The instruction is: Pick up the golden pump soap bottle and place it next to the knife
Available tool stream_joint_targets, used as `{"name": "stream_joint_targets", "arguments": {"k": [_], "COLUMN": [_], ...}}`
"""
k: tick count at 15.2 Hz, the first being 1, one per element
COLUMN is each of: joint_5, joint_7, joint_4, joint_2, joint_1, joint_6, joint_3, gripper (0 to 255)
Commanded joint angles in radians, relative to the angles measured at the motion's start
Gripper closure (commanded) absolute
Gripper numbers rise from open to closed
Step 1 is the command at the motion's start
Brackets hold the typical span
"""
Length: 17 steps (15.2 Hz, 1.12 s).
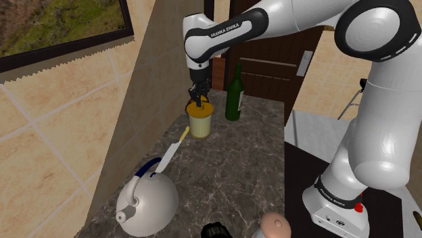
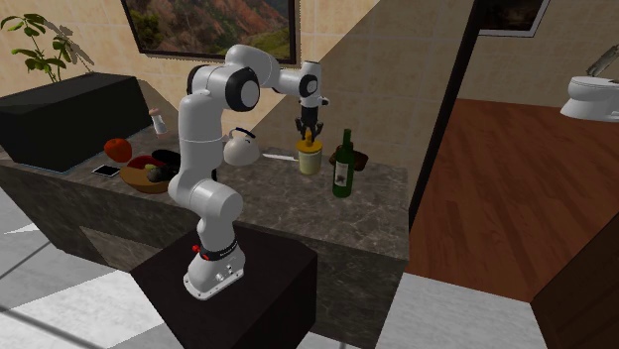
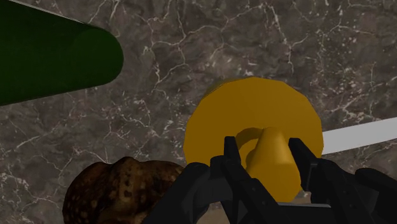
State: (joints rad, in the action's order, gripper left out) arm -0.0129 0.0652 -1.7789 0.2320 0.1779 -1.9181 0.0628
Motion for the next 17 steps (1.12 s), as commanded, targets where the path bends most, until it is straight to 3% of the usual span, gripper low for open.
{"name": "stream_joint_targets", "arguments": {"k": [1,2,7,11,17], "joint_5": [0.0,0.0,0.0,0.001,0.001], "joint_7": [0.0,0.0,0.0,-0.001,-0.001], "joint_4": [0.0,0.001,0.001,0.112,0.112], "joint_2": [0.0,0.0,0.0,-0.012,-0.012], "joint_1": [0.0,0.0,0.0,0.0,0.0], "joint_6": [0.0,0.0,0.0,0.124,0.124], "joint_3": [0.0,0.0,0.0,0.0,0.0], "gripper": [255,0,0,0,0]}}
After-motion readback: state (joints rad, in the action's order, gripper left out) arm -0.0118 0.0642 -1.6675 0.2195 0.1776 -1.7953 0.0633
